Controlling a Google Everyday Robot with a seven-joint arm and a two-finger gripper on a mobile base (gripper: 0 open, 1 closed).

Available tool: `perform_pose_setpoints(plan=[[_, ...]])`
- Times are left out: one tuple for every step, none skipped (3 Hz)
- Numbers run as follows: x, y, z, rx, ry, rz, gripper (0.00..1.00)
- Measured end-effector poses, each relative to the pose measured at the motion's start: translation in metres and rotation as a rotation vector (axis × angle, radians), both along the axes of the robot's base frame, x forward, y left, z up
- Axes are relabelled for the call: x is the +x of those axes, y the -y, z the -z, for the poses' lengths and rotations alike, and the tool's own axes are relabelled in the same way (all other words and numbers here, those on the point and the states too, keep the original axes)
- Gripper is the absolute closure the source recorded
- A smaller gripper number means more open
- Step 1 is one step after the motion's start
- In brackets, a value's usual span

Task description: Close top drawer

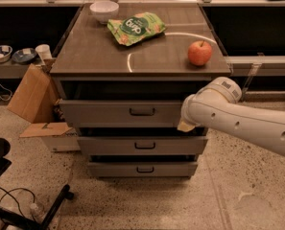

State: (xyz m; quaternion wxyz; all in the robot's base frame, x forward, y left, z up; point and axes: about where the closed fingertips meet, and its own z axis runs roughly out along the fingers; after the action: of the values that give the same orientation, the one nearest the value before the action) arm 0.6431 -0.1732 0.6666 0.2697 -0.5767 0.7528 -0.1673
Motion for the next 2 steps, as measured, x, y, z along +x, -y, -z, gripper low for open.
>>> perform_pose_setpoints(plan=[[0.0000,0.0000,0.0000,0.000,0.000,0.000,0.00],[0.0000,0.0000,0.0000,0.000,0.000,0.000,0.17]])
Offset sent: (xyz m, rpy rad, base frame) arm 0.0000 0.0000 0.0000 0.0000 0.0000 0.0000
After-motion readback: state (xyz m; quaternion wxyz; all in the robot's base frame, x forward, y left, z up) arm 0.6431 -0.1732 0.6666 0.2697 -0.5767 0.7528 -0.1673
